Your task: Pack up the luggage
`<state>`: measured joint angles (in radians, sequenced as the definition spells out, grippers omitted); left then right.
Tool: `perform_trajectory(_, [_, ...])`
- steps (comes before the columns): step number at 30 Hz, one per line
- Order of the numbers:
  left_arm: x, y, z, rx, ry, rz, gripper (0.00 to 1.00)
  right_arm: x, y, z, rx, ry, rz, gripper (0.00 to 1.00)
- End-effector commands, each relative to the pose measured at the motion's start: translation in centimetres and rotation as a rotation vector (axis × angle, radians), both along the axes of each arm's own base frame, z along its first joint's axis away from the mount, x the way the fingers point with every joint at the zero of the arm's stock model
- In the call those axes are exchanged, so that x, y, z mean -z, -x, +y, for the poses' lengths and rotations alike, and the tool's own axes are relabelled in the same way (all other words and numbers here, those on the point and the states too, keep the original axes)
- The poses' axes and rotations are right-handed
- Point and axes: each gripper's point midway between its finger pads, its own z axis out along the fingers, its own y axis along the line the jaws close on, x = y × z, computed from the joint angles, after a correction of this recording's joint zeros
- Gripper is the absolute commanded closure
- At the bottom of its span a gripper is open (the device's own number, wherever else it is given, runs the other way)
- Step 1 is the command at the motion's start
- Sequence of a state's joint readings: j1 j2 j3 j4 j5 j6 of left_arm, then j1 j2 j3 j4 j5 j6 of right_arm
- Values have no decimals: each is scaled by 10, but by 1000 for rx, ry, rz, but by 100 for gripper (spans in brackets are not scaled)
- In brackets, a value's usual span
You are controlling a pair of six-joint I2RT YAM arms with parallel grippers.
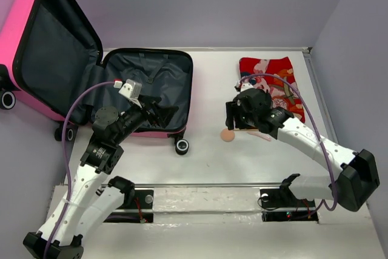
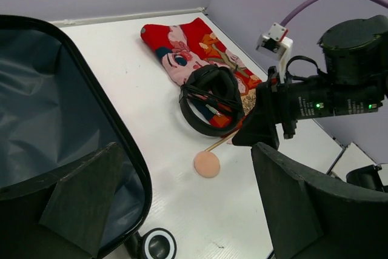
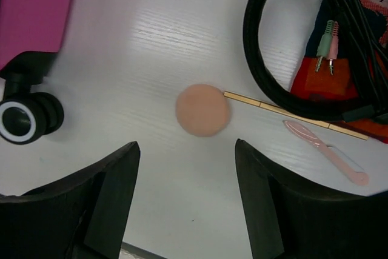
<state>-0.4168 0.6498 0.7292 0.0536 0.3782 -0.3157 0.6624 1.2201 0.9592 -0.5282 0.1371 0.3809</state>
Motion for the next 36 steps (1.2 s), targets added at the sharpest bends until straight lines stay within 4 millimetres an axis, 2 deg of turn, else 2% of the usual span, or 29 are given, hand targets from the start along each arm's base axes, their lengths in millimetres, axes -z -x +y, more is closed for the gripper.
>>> perform_trajectory(1, [-27, 7, 1, 19, 22, -78, 1, -8, -18, -12, 58, 98, -43, 31])
perform_trajectory(7, [-25, 8, 0, 28, 19, -74, 1, 17, -25, -14, 65, 192, 27, 33])
perform_trajectory(12, [-25, 7, 0, 28, 18, -73, 1, 28, -32, -16, 69, 247, 43, 33])
perform_trajectory(18, [-23, 7, -2, 38, 16, -65, 1, 51, -41, -11, 52, 309, 91, 39])
perform_trajectory(20, [-22, 6, -2, 39, 16, -62, 1, 60, -47, -15, 72, 360, 93, 40])
perform_trajectory(26, [-22, 8, -4, 51, 15, -69, 1, 67, -66, -16, 82, 439, 77, 42])
perform_trajectory(33, [-22, 8, -5, 57, 15, -67, 1, 77, -74, -15, 69, 485, 87, 45])
perform_trajectory(36, [-21, 7, -5, 59, 16, -64, 1, 67, -74, -15, 77, 468, 66, 45])
